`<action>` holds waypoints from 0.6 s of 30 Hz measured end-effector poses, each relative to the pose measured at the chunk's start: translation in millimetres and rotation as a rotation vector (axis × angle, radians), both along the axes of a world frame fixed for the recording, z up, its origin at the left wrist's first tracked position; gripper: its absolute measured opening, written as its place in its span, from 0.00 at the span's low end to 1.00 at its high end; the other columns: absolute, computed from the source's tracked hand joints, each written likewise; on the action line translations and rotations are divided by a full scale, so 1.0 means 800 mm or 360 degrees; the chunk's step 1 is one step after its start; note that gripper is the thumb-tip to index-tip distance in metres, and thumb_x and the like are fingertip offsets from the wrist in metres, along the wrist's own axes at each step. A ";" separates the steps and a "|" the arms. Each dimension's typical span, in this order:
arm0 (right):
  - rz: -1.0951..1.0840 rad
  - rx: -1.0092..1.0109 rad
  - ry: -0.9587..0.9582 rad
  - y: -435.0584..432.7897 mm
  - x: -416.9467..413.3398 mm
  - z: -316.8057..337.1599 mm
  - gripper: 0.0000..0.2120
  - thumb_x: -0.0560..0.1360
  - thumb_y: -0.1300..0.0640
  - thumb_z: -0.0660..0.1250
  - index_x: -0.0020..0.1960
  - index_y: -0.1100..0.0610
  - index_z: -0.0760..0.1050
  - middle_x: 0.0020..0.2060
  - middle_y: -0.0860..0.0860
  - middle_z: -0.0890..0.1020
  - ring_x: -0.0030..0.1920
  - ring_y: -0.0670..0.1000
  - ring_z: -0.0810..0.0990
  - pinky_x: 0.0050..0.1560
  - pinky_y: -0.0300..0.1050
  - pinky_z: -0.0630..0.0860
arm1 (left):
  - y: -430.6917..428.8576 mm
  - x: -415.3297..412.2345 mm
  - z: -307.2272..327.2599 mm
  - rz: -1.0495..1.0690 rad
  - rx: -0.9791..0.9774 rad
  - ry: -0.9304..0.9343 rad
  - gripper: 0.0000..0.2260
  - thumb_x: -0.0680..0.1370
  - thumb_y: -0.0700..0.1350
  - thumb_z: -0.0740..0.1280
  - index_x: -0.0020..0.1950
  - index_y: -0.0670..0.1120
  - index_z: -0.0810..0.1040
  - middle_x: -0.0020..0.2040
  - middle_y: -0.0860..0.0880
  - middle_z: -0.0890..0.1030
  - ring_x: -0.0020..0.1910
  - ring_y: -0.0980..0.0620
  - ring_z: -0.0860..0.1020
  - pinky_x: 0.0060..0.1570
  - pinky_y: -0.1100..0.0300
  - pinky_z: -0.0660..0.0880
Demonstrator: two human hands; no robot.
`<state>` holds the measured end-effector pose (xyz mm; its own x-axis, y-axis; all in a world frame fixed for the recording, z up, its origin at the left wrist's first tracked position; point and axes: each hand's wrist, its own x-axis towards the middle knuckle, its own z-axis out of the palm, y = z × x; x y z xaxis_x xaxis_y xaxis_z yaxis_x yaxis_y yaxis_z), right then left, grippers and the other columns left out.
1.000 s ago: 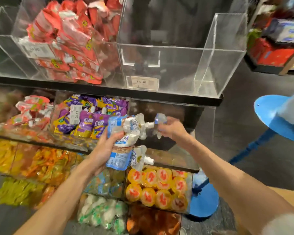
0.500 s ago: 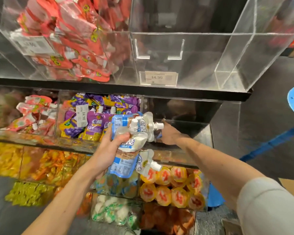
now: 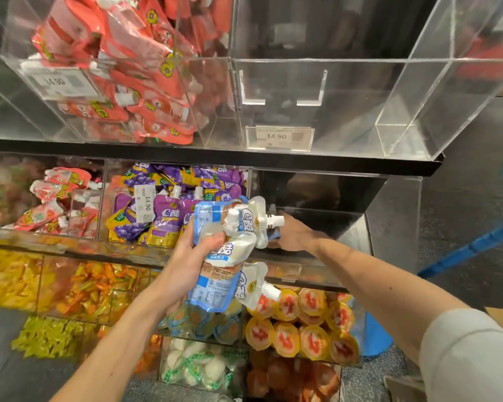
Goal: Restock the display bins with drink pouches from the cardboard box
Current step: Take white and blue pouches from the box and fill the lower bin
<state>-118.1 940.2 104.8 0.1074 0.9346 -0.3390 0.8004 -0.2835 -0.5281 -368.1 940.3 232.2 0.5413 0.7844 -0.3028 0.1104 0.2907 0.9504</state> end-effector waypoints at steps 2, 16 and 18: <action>-0.0056 -0.0016 0.0143 -0.007 0.004 0.017 0.13 0.75 0.50 0.71 0.59 0.46 0.77 0.54 0.48 0.74 0.53 0.51 0.75 0.58 0.45 0.72 | 0.000 0.000 0.003 -0.0028 0.0019 0.0005 0.20 0.73 0.49 0.73 0.64 0.53 0.75 0.53 0.47 0.86 0.47 0.47 0.85 0.41 0.53 0.81; -0.0929 -0.0056 0.2145 -0.086 0.044 0.144 0.20 0.78 0.46 0.65 0.62 0.59 0.79 0.57 0.58 0.82 0.52 0.54 0.81 0.53 0.50 0.76 | -0.020 0.100 0.011 -0.0344 -0.0102 0.0069 0.11 0.82 0.47 0.64 0.64 0.51 0.74 0.51 0.45 0.86 0.45 0.48 0.86 0.42 0.54 0.82; -0.1130 0.0012 0.2152 -0.096 0.053 0.145 0.15 0.78 0.51 0.66 0.58 0.61 0.78 0.50 0.58 0.83 0.41 0.52 0.83 0.39 0.45 0.80 | -0.023 0.120 0.007 -0.0383 -0.0123 0.0104 0.12 0.82 0.47 0.65 0.65 0.48 0.74 0.51 0.44 0.86 0.45 0.46 0.85 0.42 0.53 0.82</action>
<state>-76.0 863.4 221.0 0.1437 0.8272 -0.5433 -0.5640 -0.3826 -0.7318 -271.8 922.0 237.8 0.6867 0.6086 -0.3976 0.2457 0.3204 0.9149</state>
